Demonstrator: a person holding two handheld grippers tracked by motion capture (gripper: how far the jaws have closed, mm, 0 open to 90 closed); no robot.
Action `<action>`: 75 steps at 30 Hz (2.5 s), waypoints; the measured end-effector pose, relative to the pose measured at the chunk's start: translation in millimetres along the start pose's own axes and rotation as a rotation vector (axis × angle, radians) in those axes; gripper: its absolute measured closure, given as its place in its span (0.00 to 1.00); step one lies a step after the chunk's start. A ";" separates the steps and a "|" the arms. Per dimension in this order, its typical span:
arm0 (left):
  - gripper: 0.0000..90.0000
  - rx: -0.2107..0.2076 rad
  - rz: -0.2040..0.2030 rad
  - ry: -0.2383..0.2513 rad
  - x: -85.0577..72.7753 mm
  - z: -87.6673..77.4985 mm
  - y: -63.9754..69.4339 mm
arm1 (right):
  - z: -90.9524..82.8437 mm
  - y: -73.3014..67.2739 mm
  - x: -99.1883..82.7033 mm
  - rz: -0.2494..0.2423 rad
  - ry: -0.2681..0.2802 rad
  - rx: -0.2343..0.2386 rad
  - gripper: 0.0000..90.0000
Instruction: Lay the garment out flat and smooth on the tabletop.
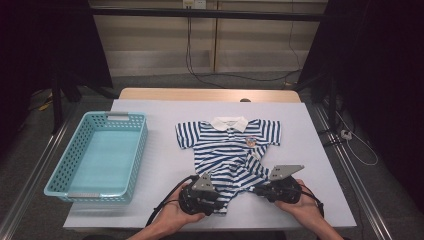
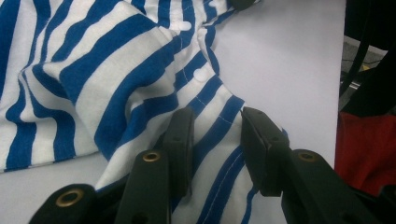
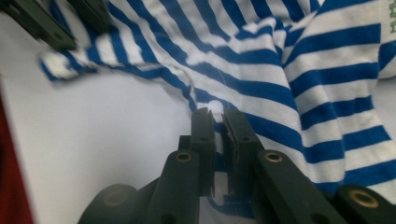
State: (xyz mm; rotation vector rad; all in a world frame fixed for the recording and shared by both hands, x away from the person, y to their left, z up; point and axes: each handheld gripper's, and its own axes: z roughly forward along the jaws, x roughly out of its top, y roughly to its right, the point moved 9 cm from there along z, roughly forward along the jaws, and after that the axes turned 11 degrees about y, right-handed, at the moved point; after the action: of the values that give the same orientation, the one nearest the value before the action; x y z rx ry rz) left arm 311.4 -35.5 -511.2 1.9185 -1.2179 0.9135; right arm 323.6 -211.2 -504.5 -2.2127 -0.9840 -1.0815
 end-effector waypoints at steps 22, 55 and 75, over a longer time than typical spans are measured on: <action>0.51 -0.031 0.000 -0.007 -0.7 0.9 12.3 | -28.6 37.4 7.7 0.062 0.117 -0.169 0.71; 0.56 -0.013 0.014 0.037 10.3 -7.6 22.6 | -51.9 44.6 -28.5 0.075 -0.027 -0.206 0.99; 0.59 0.182 -0.091 0.026 -0.8 -32.3 -45.2 | -62.8 46.9 -19.5 0.086 0.054 -0.243 0.78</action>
State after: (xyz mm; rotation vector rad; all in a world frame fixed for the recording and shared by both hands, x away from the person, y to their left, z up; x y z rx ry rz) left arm 346.7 6.6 -502.7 2.0793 -1.0532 1.0277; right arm 322.3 -290.6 -489.7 -2.3787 -0.7605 -1.2713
